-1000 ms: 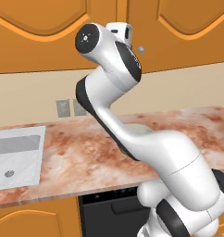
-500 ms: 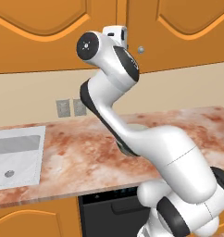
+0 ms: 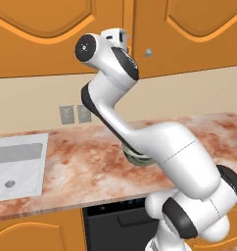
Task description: Open the cabinet and setup a tea strainer by placing it in the bowl upright.
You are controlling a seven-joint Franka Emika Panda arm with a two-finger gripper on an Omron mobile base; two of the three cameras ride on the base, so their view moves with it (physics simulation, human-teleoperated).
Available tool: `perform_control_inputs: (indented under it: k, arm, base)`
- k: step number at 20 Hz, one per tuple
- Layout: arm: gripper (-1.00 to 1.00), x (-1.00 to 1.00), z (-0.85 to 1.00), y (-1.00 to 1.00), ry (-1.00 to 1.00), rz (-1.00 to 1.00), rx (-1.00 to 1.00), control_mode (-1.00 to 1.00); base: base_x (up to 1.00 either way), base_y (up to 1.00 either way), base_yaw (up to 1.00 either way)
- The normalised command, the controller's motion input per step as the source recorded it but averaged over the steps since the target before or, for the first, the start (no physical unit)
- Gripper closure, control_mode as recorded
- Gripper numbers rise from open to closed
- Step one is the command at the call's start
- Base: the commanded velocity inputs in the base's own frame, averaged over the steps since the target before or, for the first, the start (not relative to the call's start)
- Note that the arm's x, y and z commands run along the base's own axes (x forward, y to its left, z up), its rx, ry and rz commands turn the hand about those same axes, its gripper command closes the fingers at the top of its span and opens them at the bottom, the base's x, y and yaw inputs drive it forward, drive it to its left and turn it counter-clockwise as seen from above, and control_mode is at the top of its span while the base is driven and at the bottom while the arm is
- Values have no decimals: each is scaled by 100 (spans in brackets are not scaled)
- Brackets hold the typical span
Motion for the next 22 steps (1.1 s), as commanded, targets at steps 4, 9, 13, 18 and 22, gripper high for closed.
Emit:
perform_control_inputs:
  k: [4,9,13,18,22]
  arm:
    - [-100,34,0,0,14,-9,0,-100]
    - [-100,19,-2,0,8,-12,-1,-100]
    - [-100,5,-3,-2,1,-16,0,-100]
    - [-100,-1,-1,-30,0,-18,0,-100]
    - [-100,-27,0,-52,-3,-17,0,-100]
  base:
    - [0,0,0]
    - [0,0,0]
    - [0,0,0]
    - [0,0,0]
    - [0,0,0]
